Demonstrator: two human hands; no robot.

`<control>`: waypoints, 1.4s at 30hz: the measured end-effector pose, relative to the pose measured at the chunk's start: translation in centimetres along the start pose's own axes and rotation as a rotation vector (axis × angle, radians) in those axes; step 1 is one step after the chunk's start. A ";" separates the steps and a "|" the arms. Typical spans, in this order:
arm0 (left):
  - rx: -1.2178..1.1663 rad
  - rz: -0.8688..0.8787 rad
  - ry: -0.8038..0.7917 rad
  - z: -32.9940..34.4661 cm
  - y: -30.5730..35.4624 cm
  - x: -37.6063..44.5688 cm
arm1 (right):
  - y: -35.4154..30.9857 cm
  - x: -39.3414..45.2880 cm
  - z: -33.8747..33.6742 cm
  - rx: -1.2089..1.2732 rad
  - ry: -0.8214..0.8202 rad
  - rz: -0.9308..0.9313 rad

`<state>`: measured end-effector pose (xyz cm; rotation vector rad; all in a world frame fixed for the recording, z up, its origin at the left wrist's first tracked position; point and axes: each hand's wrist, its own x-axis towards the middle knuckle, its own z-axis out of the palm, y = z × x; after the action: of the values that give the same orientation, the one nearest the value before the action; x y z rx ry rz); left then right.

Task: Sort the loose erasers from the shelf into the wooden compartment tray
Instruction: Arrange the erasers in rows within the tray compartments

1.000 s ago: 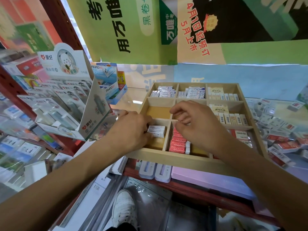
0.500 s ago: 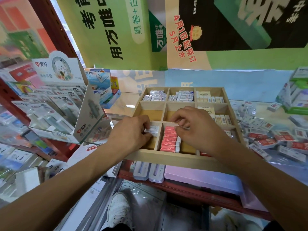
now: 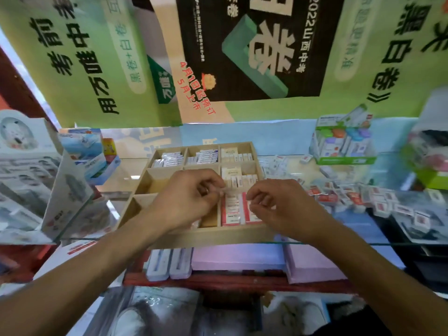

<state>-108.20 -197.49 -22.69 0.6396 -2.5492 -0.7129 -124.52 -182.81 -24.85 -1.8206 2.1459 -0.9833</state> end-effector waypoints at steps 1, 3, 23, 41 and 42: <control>-0.009 0.023 -0.033 0.8 0.9 0.6 | 0.9 -0.9 -0.9 0.007 0.021 0.054; -0.011 0.064 -0.094 2.6 2.6 1.8 | 2.9 -2.7 -2.6 0.021 0.081 0.152; 0.511 0.248 -0.395 13.7 8.1 11.5 | 11.3 -8.3 -7.4 -0.159 0.102 0.431; 0.526 0.080 -0.519 14.6 7.2 16.9 | 9.3 -6.1 -4.0 -0.417 -0.005 0.389; 0.521 0.091 -0.505 14.6 7.1 17.0 | 9.3 -6.1 -4.1 -0.405 -0.003 0.394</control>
<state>-131.45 -195.58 -25.61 0.5418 -3.2507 -0.1776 -132.76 -175.21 -28.73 -1.4319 2.7069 -0.4835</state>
